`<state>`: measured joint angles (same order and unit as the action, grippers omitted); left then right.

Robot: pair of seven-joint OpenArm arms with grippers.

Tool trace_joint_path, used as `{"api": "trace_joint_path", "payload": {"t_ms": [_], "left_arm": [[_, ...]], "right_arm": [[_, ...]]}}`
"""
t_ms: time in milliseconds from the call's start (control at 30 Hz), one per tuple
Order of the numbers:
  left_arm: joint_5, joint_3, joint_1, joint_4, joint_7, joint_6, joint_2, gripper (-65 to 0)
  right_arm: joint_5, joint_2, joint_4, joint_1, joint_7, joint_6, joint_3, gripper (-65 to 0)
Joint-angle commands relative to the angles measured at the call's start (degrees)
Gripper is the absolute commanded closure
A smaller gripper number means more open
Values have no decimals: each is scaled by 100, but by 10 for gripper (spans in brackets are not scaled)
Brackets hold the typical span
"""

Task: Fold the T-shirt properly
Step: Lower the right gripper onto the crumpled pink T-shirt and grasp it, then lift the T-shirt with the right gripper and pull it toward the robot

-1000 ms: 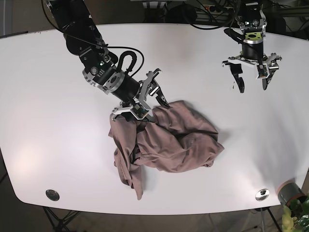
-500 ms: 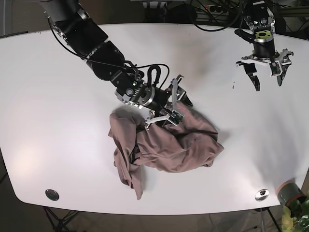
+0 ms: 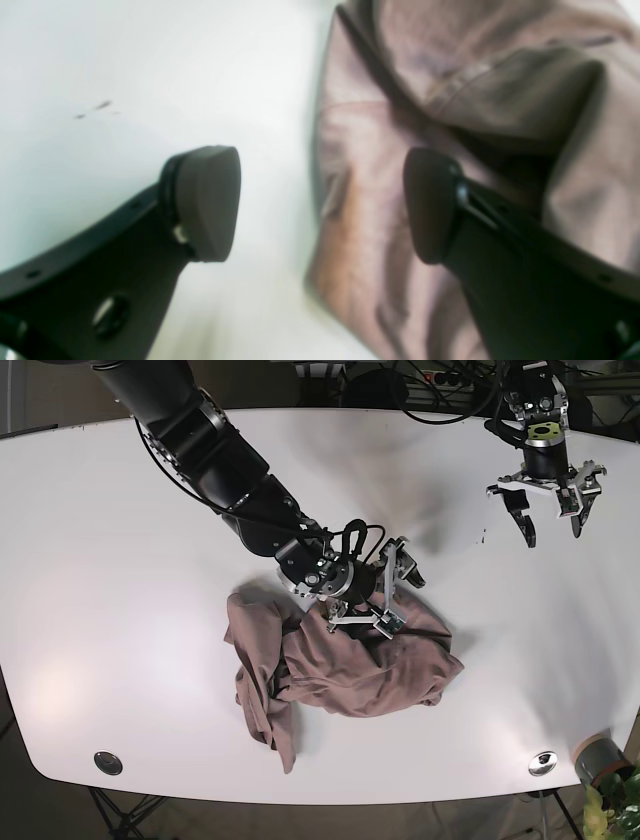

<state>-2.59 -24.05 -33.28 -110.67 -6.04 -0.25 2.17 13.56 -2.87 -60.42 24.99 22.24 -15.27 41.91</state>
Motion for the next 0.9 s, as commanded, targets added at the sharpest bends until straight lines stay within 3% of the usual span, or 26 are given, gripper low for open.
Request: {"api": "trace_joint_path", "payload": {"t_ms": [0,267,433,733,867], "left_arm": [[0,-17,-9,-84,160,21,33,-424],[0,-17,9,-84,160,21,33,-424],[0,-17,9,-84,160,21,51,-425],[0,-8,27,-67,160,21,77,-425],[0,-8,27,30,160,21,77,-425]], "right_arm": [[46,-139,385,301,-391,-16,-28,-480],[37,-253,1502,582,-1235,-7,-20,-480],[37,-236,1968,635,-1745,54,306,-480],[37,-209,2126,485,-1991,72,824,-477],[37,-236,2126,433,-2000,72,824,-376]]}}
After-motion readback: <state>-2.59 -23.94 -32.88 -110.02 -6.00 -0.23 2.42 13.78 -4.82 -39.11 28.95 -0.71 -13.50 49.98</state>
